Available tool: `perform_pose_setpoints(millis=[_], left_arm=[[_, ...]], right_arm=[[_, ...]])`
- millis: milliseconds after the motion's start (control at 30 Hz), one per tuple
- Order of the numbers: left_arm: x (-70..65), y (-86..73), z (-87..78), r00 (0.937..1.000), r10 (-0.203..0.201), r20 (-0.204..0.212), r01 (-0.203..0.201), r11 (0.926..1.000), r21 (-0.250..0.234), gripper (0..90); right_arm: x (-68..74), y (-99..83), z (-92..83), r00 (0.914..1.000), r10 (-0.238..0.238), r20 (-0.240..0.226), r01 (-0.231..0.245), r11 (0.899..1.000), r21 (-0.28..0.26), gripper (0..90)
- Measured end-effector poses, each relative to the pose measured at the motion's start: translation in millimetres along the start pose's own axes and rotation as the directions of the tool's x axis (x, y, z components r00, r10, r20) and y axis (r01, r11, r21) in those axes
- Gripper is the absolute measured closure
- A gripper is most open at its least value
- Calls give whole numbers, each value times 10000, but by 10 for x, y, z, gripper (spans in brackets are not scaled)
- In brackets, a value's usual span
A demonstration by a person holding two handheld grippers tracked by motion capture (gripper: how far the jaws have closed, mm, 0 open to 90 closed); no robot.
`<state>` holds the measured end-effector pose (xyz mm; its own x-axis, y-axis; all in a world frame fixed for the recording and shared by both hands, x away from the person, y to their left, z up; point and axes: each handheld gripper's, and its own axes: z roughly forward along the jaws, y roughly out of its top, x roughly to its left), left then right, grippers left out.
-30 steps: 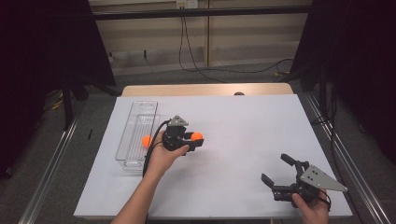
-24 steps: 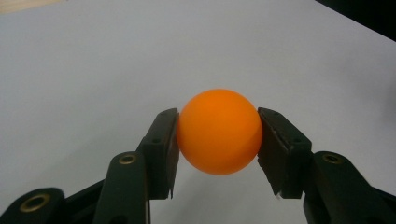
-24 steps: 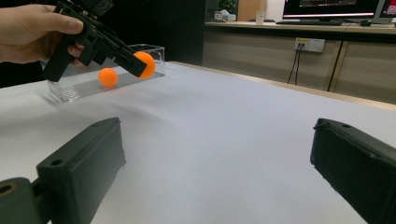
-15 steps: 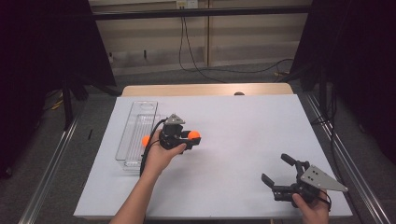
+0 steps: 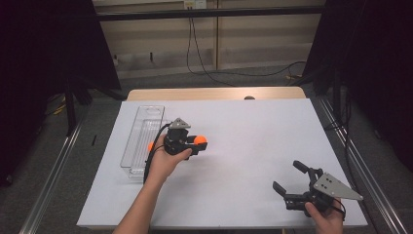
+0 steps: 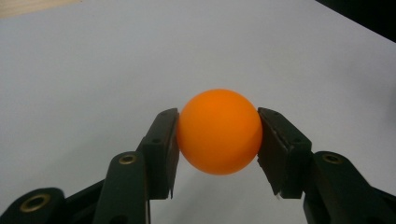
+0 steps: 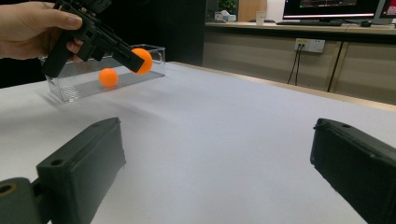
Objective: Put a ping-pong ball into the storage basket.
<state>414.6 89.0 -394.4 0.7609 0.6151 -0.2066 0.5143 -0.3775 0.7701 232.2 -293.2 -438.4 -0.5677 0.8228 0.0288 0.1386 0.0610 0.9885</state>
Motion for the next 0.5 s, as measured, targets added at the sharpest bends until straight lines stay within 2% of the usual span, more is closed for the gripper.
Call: perform_pose_setpoints(millis=[500], left_arm=[[74,6,-65,9998,-88,-151,89,10000,19,509]], right_arm=[[-1,-2,2,10000,40,-1,-40,10000,-7,22]])
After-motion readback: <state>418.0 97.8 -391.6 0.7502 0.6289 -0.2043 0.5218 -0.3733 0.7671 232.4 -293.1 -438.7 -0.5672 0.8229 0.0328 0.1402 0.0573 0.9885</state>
